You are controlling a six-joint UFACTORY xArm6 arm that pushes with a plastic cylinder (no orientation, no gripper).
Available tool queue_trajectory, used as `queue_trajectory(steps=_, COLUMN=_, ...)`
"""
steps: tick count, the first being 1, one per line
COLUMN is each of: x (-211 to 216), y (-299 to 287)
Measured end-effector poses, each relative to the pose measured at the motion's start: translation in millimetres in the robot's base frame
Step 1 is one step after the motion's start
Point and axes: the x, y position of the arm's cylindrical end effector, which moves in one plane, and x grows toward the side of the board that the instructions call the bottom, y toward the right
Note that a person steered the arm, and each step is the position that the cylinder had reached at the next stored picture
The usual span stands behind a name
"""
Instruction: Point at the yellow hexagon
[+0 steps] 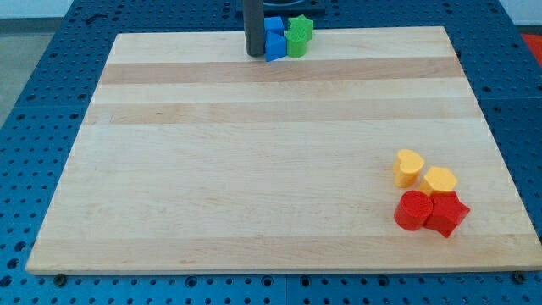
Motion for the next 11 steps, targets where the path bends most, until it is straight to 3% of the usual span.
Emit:
queue_trajectory(steps=2, x=17, y=-2)
queue_trajectory(steps=4, x=42, y=172)
queue_trajectory(steps=5, x=35, y=275)
queue_trajectory(steps=6, x=86, y=311)
queue_trajectory(steps=8, x=224, y=313)
queue_trajectory(steps=9, x=263, y=298)
queue_trajectory(steps=11, x=256, y=244)
